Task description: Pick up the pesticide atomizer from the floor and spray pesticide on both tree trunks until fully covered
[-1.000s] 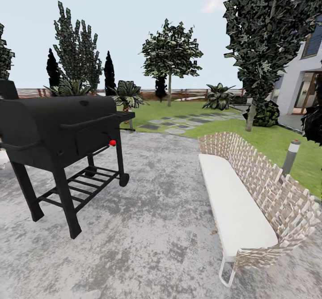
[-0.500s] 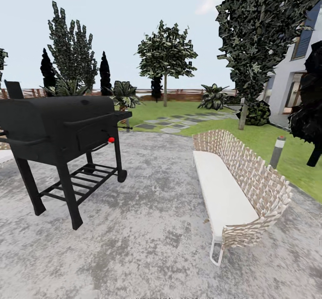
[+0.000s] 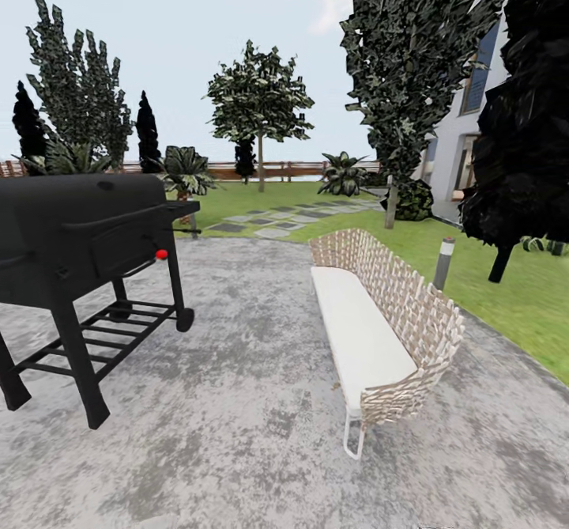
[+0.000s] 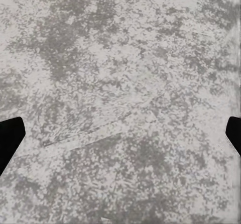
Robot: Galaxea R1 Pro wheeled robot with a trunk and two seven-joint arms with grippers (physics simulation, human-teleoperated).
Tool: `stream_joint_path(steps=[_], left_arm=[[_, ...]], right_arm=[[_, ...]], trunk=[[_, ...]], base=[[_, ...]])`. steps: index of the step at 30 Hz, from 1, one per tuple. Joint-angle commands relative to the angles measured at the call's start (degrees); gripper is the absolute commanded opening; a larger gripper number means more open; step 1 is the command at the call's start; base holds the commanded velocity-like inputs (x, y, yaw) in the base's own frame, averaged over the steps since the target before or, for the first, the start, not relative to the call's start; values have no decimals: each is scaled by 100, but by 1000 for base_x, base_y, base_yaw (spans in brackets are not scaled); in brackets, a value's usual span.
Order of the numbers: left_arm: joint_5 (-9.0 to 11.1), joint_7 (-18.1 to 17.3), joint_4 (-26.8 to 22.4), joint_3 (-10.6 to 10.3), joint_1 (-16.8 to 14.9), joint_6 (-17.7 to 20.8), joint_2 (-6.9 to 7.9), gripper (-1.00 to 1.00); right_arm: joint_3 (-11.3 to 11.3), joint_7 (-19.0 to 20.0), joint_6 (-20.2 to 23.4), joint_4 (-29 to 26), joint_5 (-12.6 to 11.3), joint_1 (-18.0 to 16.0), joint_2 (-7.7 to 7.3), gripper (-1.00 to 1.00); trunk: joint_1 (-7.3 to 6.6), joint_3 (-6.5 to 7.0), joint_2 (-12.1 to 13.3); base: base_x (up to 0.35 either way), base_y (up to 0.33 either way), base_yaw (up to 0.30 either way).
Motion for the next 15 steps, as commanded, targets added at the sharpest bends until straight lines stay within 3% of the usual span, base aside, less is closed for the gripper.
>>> stream_joint_path(steps=[1,15], left_arm=[[0,0,0,-1,0,0,0,100],[0,0,0,-1,0,0,0,100]], right_arm=[[-2,0,0,0,0,0,11,100],[-3,2,-1,16,0,0,50,100]], trunk=[[0,5,0],[0,75,0]], base=[[-1,0,-275],[0,0,-275]])
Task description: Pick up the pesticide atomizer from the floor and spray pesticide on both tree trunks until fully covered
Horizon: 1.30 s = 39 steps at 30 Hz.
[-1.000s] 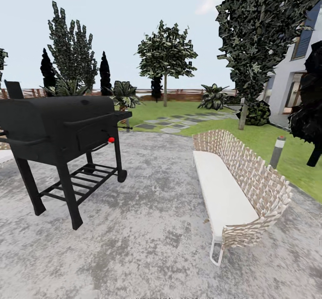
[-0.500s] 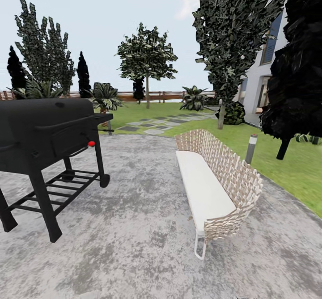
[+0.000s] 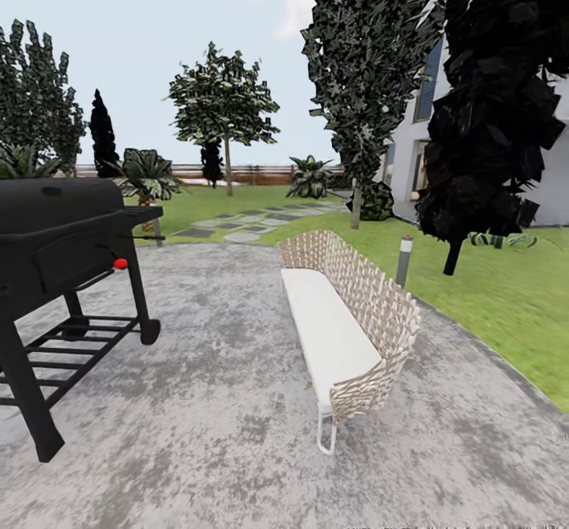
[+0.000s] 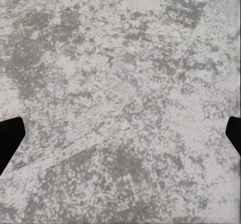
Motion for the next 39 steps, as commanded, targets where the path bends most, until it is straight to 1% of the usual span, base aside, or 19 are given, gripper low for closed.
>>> stream_joint_path(steps=[1,39], left_arm=[[0,0,0,-1,0,0,0,100],[0,0,0,-1,0,-1,0,100]], right_arm=[[-1,0,0,1,0,0,0,100],[-1,0,2,2,0,0,0,100]], trunk=[[0,5,0],[0,194,0]], base=[[0,0,-275],[0,0,-277]])
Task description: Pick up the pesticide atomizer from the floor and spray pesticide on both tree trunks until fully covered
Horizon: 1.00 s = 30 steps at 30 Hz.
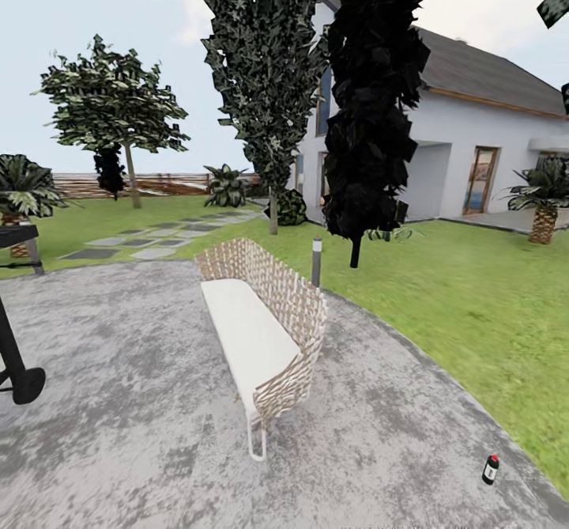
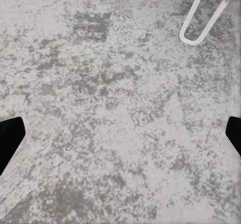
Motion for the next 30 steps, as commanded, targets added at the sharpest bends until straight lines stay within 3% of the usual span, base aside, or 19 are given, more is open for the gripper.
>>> stream_joint_path(steps=[1,18,30], left_arm=[[0,0,0,0,0,0,0,100],[0,0,0,0,0,0,0,100],[0,0,0,0,0,0,0,100]], right_arm=[[-1,0,0,0,0,0,0,100],[2,0,5,0,0,0,0,100],[8,3,15,9,12,0,42,100]], trunk=[[0,4,0],[0,5,0],[0,-89,0]], base=[[0,0,-292],[0,0,-294],[0,0,-48]])
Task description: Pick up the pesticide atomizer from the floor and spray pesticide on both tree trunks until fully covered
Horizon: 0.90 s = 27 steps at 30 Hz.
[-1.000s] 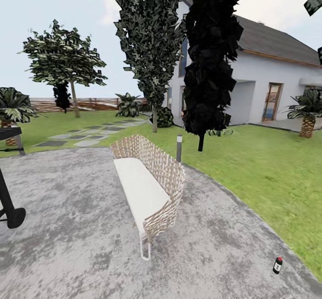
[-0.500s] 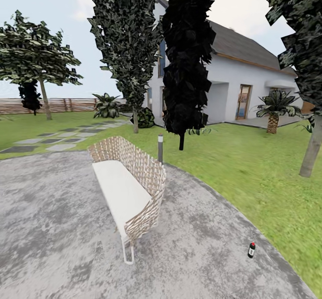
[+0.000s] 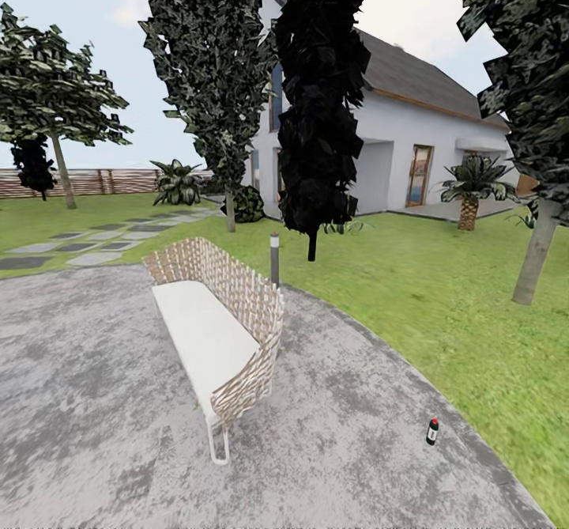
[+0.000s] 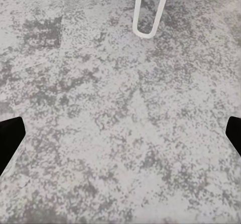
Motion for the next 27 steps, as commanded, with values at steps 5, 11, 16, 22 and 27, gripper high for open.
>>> stream_joint_path(steps=[5,11,16,22,27], left_arm=[[0,0,0,0,0,0,0,100],[0,0,0,0,0,1,0,100],[0,0,0,0,0,0,0,100],[0,0,0,0,0,0,4,100],[0,0,0,0,0,0,2,100]], right_arm=[[106,-4,-12,-256,243,-6,12,100],[160,-36,308,-2415,406,-30,26,100],[167,-80,346,-3121,413,-34,45,100],[173,-89,-257,-2471,417,-28,113,100],[171,-90,-826,-1753,418,-27,149,100]], trunk=[[0,-6,0],[0,-7,0],[0,-7,0],[0,-7,0],[0,-7,0]], base=[[0,0,-1],[0,0,0],[0,0,0],[0,0,0],[0,0,-30]])
